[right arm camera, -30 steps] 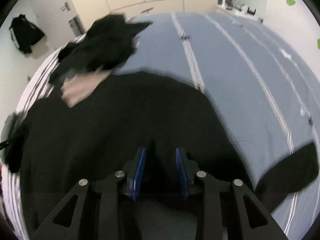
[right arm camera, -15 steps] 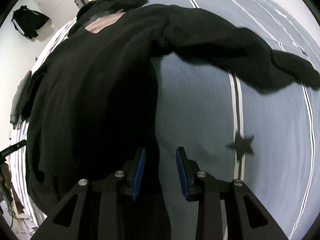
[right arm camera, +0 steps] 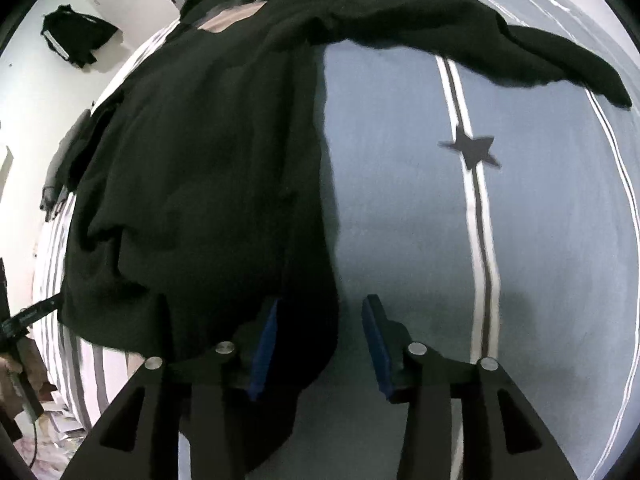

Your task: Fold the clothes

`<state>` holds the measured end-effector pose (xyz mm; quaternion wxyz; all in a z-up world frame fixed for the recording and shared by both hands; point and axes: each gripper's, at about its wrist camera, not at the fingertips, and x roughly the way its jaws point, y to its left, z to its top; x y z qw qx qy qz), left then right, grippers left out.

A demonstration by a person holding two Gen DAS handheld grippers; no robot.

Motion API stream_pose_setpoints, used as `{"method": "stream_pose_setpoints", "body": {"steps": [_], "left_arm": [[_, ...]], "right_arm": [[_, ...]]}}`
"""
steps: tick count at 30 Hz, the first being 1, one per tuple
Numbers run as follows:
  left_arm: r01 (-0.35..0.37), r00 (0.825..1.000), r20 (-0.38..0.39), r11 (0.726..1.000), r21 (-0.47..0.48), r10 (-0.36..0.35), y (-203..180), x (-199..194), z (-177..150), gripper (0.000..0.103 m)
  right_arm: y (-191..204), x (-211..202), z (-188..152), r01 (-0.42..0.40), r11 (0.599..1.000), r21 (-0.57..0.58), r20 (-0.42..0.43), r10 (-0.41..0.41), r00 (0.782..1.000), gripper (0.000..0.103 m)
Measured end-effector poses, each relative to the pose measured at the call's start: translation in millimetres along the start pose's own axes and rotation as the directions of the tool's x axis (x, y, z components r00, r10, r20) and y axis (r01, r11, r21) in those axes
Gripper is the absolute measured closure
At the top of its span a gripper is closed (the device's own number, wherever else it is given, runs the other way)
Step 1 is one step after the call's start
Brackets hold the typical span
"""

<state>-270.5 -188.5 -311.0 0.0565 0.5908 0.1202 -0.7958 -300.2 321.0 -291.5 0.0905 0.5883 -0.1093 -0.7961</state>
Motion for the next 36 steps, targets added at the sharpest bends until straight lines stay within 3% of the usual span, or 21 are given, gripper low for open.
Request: {"method": "stream_pose_setpoints", "body": {"steps": [2, 6, 10, 11, 15, 16, 17, 19, 21, 22, 23, 25, 27, 28, 30, 33, 34, 36], "left_arm": [[0.006, 1.0, 0.013, 1.0, -0.014, -0.006, 0.5, 1.5, -1.1, 0.042], [0.028, 0.999, 0.045, 0.998, 0.05, -0.03, -9.3, 1.7, -5.1, 0.044], [0.084, 0.995, 0.044, 0.986, 0.147, -0.092, -21.6, -5.8, -9.7, 0.084], [0.087, 0.994, 0.044, 0.981, 0.171, -0.096, -24.5, -8.8, -11.6, 0.086], [0.111, 0.992, 0.041, 0.98, 0.166, -0.12, -21.2, -16.8, -14.1, 0.084], [0.134, 0.99, 0.028, 0.98, 0.149, -0.139, -19.4, -16.6, -14.9, 0.077], [0.158, 0.987, 0.015, 0.979, 0.131, -0.161, -18.0, -16.1, -15.9, 0.062], [0.21, 0.977, 0.001, 0.971, 0.114, -0.212, -9.7, -15.3, -28.7, 0.044], [0.185, 0.982, 0.021, 0.971, 0.153, -0.19, -16.5, -13.6, -34.0, 0.044], [0.165, 0.984, 0.033, 0.97, 0.176, -0.174, -21.1, -12.7, -36.1, 0.051], [0.145, 0.987, 0.04, 0.971, 0.187, -0.155, -23.1, -11.7, -36.5, 0.069], [0.13, 0.988, 0.052, 0.973, 0.189, -0.142, -23.7, -14.6, -35.8, 0.089], [0.156, 0.983, 0.068, 0.972, 0.173, -0.17, -21.3, -26.1, -34.3, 0.091], [0.17, 0.98, 0.076, 0.972, 0.165, -0.184, -20.1, -31.8, -33.6, 0.092], [0.205, 0.967, 0.12, 0.966, 0.158, -0.225, -15.1, -64.4, -28.2, 0.092], [0.262, 0.93, 0.232, 0.957, 0.125, -0.285, 5.9, -136.3, -17.4, 0.093], [0.264, 0.928, 0.242, 0.958, 0.112, -0.284, 14.7, -154.0, -15.8, 0.093], [0.236, 0.943, 0.217, 0.967, 0.094, -0.252, 21.5, -163.0, -17.9, 0.093]], "right_arm": [[2.0, -0.9, -8.4, -0.021, 1.0, 0.008, 0.0, 0.021, 1.0, 0.062], [11.4, 1.9, -24.1, -0.014, 1.0, -0.006, -0.003, 0.014, 1.0, 0.056], [14.3, 1.0, -35.2, 0.036, 0.999, 0.017, 0.009, -0.036, 0.999, 0.054], [13.8, -1.2, -37.2, 0.047, 0.998, 0.033, 0.009, -0.047, 0.999, 0.054], [10.8, -8.6, -51.2, 0.068, 0.995, 0.073, 0.004, -0.068, 0.998, 0.053], [11.1, -9.1, -54.2, 0.075, 0.994, 0.074, 0.004, -0.076, 0.997, 0.053], [10.4, -9.8, -55.5, 0.078, 0.994, 0.08, 0.004, -0.079, 0.997, 0.053], [8.9, -11.7, -58.9, 0.073, 0.992, 0.107, 0.006, -0.074, 0.997, 0.051], [11.5, -10.9, -61.4, 0.056, 0.991, 0.119, 0.01, -0.057, 0.998, 0.046], [15.1, -10.3, -62.4, 0.051, 0.993, 0.109, 0.015, -0.053, 0.999, 0.046], [18.8, -9.8, -63.3, 0.038, 0.995, 0.096, 0.018, -0.04, 0.999, 0.046], [26.5, -9.1, -66.0, 0.03, 0.998, 0.063, 0.029, -0.032, 0.999, 0.052], [27.3, -10.3, -68.7, 0.031, 0.999, 0.031, 0.03, -0.031, 0.999, 0.089], [22.9, -14.0, -68.6, 0.021, 0.999, 0.035, 0.028, -0.022, 0.999, 0.096], [13.1, -26.2, -67.8, 0.012, 0.999, 0.041, 0.035, -0.014, 0.999, 0.098], [-5.8, -71.4, -68.4, 0.014, 0.999, 0.035, 0.097, -0.017, 0.995, 0.099], [-12.6, -89.8, -69.0, 0.013, 0.999, 0.031, 0.123, -0.017, 0.992, 0.099], [-37.6, -133.0, -72.7, 0.028, 0.999, 0.024, 0.17, -0.032, 0.985, 0.099]]}}
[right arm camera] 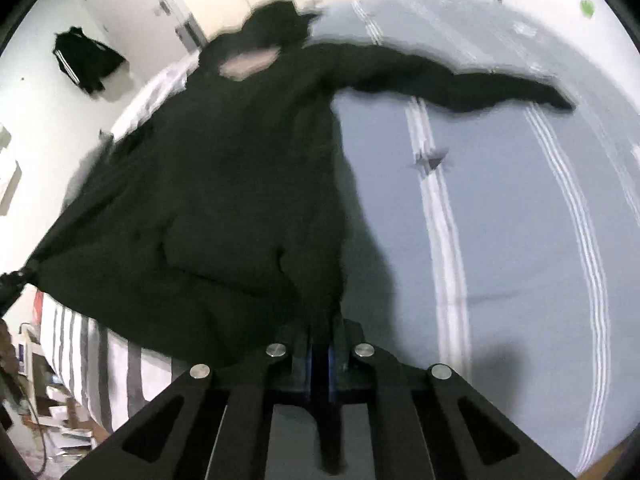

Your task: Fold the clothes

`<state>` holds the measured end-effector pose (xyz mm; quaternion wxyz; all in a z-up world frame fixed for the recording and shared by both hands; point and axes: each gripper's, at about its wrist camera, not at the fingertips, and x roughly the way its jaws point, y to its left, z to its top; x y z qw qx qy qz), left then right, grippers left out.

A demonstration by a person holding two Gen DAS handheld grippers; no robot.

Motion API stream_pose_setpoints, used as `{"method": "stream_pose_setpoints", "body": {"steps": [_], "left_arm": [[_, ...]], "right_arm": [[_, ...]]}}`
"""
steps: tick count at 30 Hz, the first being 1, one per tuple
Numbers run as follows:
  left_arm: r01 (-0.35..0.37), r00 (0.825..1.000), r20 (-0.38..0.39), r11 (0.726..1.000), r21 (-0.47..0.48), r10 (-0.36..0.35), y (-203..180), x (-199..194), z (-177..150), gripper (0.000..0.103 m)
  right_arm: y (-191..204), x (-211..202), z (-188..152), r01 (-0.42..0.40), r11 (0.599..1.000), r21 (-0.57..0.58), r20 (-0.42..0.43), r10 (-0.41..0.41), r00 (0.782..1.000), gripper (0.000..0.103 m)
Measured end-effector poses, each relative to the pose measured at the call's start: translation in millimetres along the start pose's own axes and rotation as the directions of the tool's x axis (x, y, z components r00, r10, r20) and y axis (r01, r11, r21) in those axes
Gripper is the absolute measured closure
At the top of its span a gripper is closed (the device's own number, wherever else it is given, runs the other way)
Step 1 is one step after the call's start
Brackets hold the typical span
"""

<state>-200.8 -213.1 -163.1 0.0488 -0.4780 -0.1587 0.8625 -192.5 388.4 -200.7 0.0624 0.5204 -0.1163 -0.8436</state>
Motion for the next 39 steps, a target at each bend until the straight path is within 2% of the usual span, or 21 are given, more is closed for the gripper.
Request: {"method": "stream_pose_setpoints", "body": {"steps": [2, 4, 6, 7, 8, 10, 13, 15, 18, 22, 23, 25, 27, 29, 31, 32, 33, 34, 35, 37, 39], "left_arm": [[-0.038, 0.997, -0.058, 0.998, 0.04, 0.04, -2.2, 9.3, -16.6, 0.092], [-0.091, 0.985, -0.136, 0.99, 0.107, 0.106, -6.8, 30.1, -34.2, 0.092], [-0.146, 0.955, -0.236, 0.979, 0.146, 0.177, 3.2, 59.2, -63.3, 0.092], [-0.165, 0.941, -0.275, 0.976, 0.143, 0.199, 10.7, 68.9, -73.7, 0.092], [-0.178, 0.933, -0.292, 0.974, 0.137, 0.212, 16.3, 79.7, -80.6, 0.092], [-0.179, 0.937, -0.286, 0.979, 0.096, 0.199, 21.4, 83.2, -85.9, 0.09], [-0.198, 0.95, -0.241, 0.98, 0.035, 0.2, 25.4, 70.1, -85.4, 0.073], [-0.222, 0.95, -0.223, 0.975, 0.011, 0.219, 31.3, 59.0, -87.6, 0.065], [-0.249, 0.944, -0.232, 0.968, -0.035, 0.234, 46.4, 48.6, -93.4, 0.057], [-0.223, 0.95, -0.251, 0.967, -0.12, 0.188, 75.8, 57.9, -92.5, 0.045], [-0.212, 0.951, -0.254, 0.969, -0.125, 0.175, 77.3, 61.6, -94.1, 0.044], [-0.185, 0.954, -0.259, 0.976, -0.114, 0.151, 73.2, 70.9, -97.3, 0.043], [-0.171, 0.953, -0.265, 0.983, -0.071, 0.146, 61.8, 83.8, -96.8, 0.041], [-0.179, 0.954, -0.245, 0.984, 0.0, 0.174, 45.8, 93.4, -94.2, 0.038], [-0.151, 0.964, -0.212, 0.987, 0.056, 0.159, 30.1, 97.2, -91.6, 0.038], [-0.114, 0.971, -0.204, 0.991, 0.071, 0.126, 22.8, 98.1, -90.8, 0.039], [-0.084, 0.975, -0.198, 0.992, 0.09, 0.101, 15.3, 98.4, -90.8, 0.056], [-0.074, 0.975, -0.201, 0.99, 0.118, 0.097, 8.4, 99.3, -91.8, 0.094], [-0.094, 0.97, -0.206, 0.982, 0.166, 0.128, 1.2, 99.5, -94.4, 0.099], [-0.077, 0.972, -0.203, 0.978, 0.195, 0.117, -4.3, 88.8, -99.1, 0.1], [-0.064, 0.976, -0.193, 0.984, 0.164, 0.096, -1.5, 70.4, -100.1, 0.1]], "right_arm": [[-7.4, -15.7, -6.1, 0.025, 1.0, 0.014, -0.019, -0.025, 1.0, 0.099], [3.9, 5.1, -22.9, 0.046, 0.999, 0.011, -0.075, -0.045, 0.996, 0.099], [5.4, 32.5, -28.5, 0.076, 0.997, -0.012, -0.145, -0.077, 0.986, 0.099], [20.4, 68.3, -14.7, 0.089, 0.995, -0.047, -0.186, -0.097, 0.978, 0.099], [25.1, 88.6, -25.1, 0.103, 0.992, -0.078, -0.225, -0.118, 0.967, 0.099], [25.0, 111.0, -41.3, 0.116, 0.99, -0.082, -0.278, -0.135, 0.951, 0.099], [22.5, 111.0, -43.1, 0.129, 0.991, -0.039, -0.249, -0.135, 0.959, 0.096], [15.6, 105.2, -46.3, 0.142, 0.99, 0.002, -0.23, -0.137, 0.963, 0.082], [6.9, 100.7, -52.8, 0.137, 0.99, 0.028, -0.242, -0.126, 0.962, 0.072], [1.1, 94.2, -60.2, 0.098, 0.993, 0.06, -0.249, -0.08, 0.965, 0.069], [3.5, 96.5, -63.3, 0.079, 0.996, 0.036, -0.267, -0.066, 0.961, 0.068], [10.5, 101.2, -68.3, 0.081, 0.997, -0.001, -0.279, -0.078, 0.957, 0.066], [17.1, 105.1, -72.0, 0.08, 0.996, -0.024, -0.274, -0.084, 0.958, 0.055], [21.4, 107.8, -74.1, 0.087, 0.996, -0.03, -0.261, -0.092, 0.961, 0.055], [23.6, 106.7, -75.6, 0.077, 0.997, -0.029, -0.236, -0.081, 0.968, 0.059], [24.7, 104.7, -76.3, 0.049, 0.999, -0.022, -0.22, -0.053, 0.974, 0.069], [27.2, 104.8, -77.4, 0.047, 0.998, -0.036, -0.222, -0.054, 0.974, 0.082], [29.8, 105.1, -78.5, 0.046, 0.998, -0.05, -0.224, -0.056, 0.973, 0.088], [32.3, 105.0, -80.8, 0.049, 0.996, -0.072, -0.226, -0.064, 0.972, 0.097], [34.8, 103.8, -84.5, 0.052, 0.994, -0.095, -0.229, -0.073, 0.971, 0.099], [28.1, 92.3, -86.1, 0.037, 0.996, -0.078, -0.228, -0.054, 0.972, 0.099]]}}
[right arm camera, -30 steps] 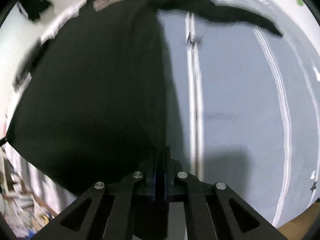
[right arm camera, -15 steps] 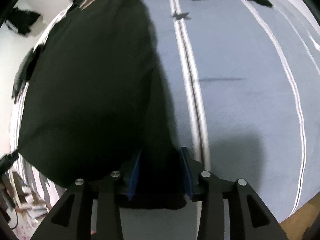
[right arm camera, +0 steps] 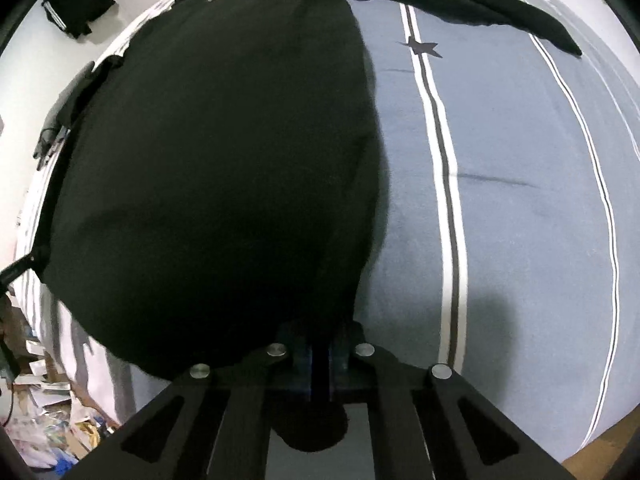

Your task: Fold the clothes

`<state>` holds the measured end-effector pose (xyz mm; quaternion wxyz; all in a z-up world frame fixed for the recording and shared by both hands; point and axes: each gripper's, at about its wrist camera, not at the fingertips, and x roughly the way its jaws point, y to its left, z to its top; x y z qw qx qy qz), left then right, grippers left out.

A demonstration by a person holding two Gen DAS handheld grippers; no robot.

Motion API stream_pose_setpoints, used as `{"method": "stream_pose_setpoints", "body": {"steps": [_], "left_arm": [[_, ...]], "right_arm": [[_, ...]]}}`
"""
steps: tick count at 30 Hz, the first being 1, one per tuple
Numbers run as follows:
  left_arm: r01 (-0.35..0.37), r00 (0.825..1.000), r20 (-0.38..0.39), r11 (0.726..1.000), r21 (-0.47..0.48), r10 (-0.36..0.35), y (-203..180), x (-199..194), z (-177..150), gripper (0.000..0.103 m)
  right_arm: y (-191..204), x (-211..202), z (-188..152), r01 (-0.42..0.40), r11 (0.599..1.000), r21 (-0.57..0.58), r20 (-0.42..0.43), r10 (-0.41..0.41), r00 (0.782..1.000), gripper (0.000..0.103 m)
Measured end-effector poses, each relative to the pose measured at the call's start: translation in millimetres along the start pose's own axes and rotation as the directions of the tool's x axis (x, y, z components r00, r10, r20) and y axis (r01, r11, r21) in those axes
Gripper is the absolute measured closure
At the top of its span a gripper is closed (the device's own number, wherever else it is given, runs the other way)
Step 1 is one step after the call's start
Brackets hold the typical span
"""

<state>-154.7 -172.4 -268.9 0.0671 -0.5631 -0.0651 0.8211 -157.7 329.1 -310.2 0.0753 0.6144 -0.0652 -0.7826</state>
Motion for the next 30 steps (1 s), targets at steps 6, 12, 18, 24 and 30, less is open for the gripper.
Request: {"method": "stream_pose_setpoints", "body": {"steps": [6, 12, 18, 24, 30], "left_arm": [[0.068, 0.988, 0.14, 0.997, -0.042, -0.062, 6.8, -121.0, -5.4, 0.101], [-0.049, 0.996, -0.078, 0.998, -0.037, 0.046, 27.0, -90.5, -50.8, 0.099], [-0.207, 0.941, -0.294, 0.973, -0.103, 0.169, 50.0, -39.1, -77.2, 0.088], [-0.193, 0.98, -0.066, 0.977, -0.095, 0.187, 54.9, -70.6, -19.2, 0.043], [-0.171, 0.983, 0.071, 0.985, 0.012, 0.17, 38.1, -47.0, 90.3, 0.043]], "right_arm": [[-22.6, -73.4, -3.6, -0.067, 0.998, 0.013, 0.072, 0.066, 0.995, 0.1], [-15.3, -89.1, -9.6, -0.076, 0.996, 0.044, -0.066, 0.079, 0.995, 0.1], [12.6, -4.8, -44.7, 0.069, 0.997, -0.024, -0.336, -0.073, 0.939, 0.084], [11.0, -40.7, -2.2, 0.193, 0.981, 0.018, -0.156, -0.188, 0.97, 0.072], [26.0, -60.0, 110.9, 0.203, 0.978, 0.044, 0.054, -0.205, 0.977, 0.066]]}}
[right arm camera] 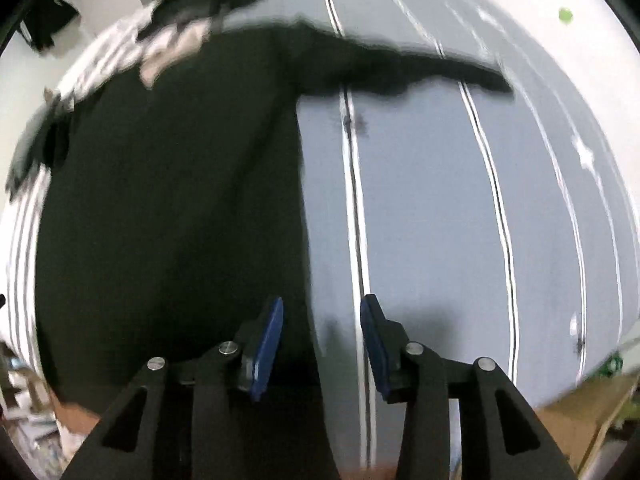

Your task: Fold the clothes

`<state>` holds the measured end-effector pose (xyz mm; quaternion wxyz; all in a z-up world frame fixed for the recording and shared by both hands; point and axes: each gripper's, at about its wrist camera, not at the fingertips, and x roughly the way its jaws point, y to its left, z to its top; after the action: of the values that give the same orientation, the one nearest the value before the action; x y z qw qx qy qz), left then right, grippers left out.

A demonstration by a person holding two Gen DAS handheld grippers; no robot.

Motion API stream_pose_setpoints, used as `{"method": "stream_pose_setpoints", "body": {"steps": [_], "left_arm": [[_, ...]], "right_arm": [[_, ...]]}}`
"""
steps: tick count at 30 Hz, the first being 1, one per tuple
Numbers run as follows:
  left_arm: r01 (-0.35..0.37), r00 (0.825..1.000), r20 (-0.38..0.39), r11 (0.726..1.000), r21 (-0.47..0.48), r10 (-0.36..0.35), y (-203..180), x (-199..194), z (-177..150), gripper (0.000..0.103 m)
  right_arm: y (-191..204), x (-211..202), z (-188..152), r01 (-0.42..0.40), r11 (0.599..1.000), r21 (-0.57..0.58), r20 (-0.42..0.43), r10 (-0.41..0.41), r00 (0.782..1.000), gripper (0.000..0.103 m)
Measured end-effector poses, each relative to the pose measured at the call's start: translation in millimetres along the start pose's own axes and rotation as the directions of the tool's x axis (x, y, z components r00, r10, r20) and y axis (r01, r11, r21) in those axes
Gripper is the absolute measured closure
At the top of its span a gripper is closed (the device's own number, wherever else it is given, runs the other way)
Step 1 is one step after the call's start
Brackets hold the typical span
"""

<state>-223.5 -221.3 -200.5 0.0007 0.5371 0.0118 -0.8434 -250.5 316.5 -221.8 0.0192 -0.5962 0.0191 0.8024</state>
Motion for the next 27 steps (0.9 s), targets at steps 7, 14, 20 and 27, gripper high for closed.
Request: {"method": "stream_pose_setpoints", "body": {"steps": [7, 14, 20, 27], "left_arm": [[0.021, 0.995, 0.095, 0.995, 0.098, -0.031, -40.3, 82.8, 158.4, 0.043], [-0.021, 0.997, 0.078, 0.99, 0.142, 0.01, -72.6, 182.4, 264.6, 0.043], [-0.008, 0.999, 0.042, 0.98, 0.197, 0.0, -82.3, 251.4, 316.2, 0.043], [0.051, 0.997, -0.064, 0.95, 0.309, -0.033, -89.5, 305.2, 330.7, 0.047]], "right_arm": [[40.8, 28.2, 161.4, -0.029, 0.994, -0.102, 0.175, 0.046, 0.983, 0.065], [73.5, 116.6, 288.7, -0.048, 0.978, -0.201, 0.174, 0.084, 0.981, 0.065], [88.3, 183.2, 355.1, -0.014, 0.966, -0.256, 0.146, 0.053, 0.988, 0.065], [105.6, 226.1, 381.7, -0.038, 0.936, -0.351, 0.09, 0.074, 0.993, 0.065]]}}
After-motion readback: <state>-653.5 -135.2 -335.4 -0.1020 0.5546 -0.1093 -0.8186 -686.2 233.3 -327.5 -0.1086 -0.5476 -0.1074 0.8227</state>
